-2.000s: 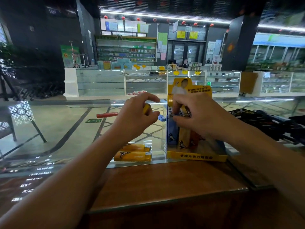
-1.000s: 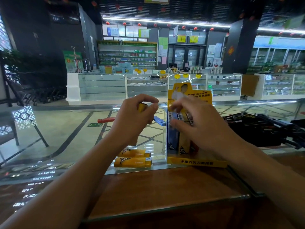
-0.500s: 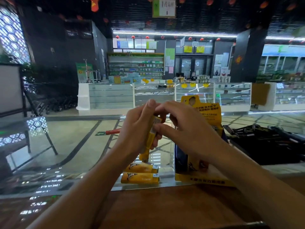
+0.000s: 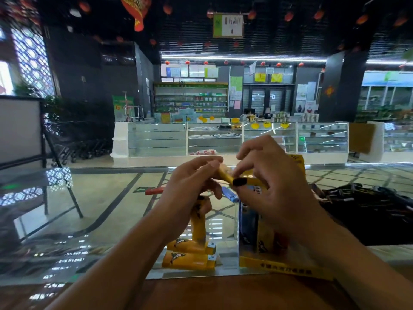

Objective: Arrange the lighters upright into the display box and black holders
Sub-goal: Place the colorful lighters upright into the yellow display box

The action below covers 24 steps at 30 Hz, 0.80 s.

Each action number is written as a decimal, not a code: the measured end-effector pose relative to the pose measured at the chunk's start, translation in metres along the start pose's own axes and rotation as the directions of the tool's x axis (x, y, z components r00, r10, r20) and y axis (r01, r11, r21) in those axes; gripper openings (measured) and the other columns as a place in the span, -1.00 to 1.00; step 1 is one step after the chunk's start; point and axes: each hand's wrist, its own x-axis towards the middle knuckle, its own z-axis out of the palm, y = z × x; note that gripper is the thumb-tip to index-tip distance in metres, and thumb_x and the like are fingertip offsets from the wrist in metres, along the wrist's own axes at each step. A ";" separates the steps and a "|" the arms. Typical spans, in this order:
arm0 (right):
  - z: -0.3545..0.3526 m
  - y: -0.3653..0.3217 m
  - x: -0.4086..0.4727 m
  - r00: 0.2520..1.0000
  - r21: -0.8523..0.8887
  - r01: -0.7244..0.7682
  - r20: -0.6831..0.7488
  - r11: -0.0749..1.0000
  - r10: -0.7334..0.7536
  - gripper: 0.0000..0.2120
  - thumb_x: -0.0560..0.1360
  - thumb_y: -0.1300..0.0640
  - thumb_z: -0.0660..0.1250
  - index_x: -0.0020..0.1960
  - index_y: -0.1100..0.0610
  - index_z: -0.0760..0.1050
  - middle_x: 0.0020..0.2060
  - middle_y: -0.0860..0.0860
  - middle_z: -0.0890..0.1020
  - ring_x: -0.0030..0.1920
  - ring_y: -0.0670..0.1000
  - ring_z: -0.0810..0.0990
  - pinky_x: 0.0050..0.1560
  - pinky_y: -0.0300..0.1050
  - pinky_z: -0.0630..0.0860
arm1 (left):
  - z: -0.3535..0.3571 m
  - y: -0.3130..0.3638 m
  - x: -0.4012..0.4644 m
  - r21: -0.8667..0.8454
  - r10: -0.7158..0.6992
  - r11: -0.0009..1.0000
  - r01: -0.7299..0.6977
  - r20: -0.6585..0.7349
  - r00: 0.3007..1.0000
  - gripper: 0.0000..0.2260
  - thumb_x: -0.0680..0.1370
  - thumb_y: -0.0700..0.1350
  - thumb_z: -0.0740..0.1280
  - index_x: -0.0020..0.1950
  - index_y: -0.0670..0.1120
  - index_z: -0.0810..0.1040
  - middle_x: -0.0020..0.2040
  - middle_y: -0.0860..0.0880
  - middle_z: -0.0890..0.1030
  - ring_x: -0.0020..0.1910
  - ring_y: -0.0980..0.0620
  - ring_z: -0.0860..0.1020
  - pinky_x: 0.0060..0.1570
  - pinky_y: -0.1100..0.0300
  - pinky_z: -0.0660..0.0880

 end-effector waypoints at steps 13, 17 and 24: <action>-0.001 0.008 -0.019 0.978 0.142 -0.185 -0.068 0.972 0.196 -0.49 0.49 -0.05 0.36 0.41 -0.10 0.34 -0.02 -0.20 0.57 -0.27 -0.17 0.46 -0.28 -0.43 0.35 | 0.008 0.000 -0.001 0.305 0.263 0.921 -0.241 -0.030 0.964 -0.78 0.58 -0.14 0.34 0.19 0.10 0.55 -0.44 0.05 0.56 -0.47 0.10 0.39 -0.48 0.26 0.38; -0.001 0.011 -0.022 0.969 0.221 -0.243 0.014 0.945 0.246 -0.29 0.48 -0.03 0.42 0.53 -0.09 0.16 -0.10 -0.16 0.59 -0.34 -0.11 0.47 -0.34 -0.37 0.36 | 0.016 0.001 -0.006 0.354 0.305 0.880 -0.318 0.092 0.948 -0.73 0.56 -0.22 0.34 0.25 -0.05 0.47 -0.34 0.08 0.67 -0.51 0.28 0.51 -0.45 0.48 0.38; 0.002 0.014 -0.024 0.985 0.057 -0.170 0.051 0.984 0.167 -0.64 0.52 -0.09 0.33 0.30 -0.09 0.47 -0.06 -0.24 0.53 -0.12 -0.33 0.44 -0.19 -0.44 0.29 | 0.013 -0.006 -0.004 0.473 0.344 0.819 -0.325 0.049 0.938 -0.78 0.38 0.07 0.40 -0.09 -0.03 0.57 -0.25 0.11 0.70 -0.25 0.22 0.66 -0.19 0.35 0.56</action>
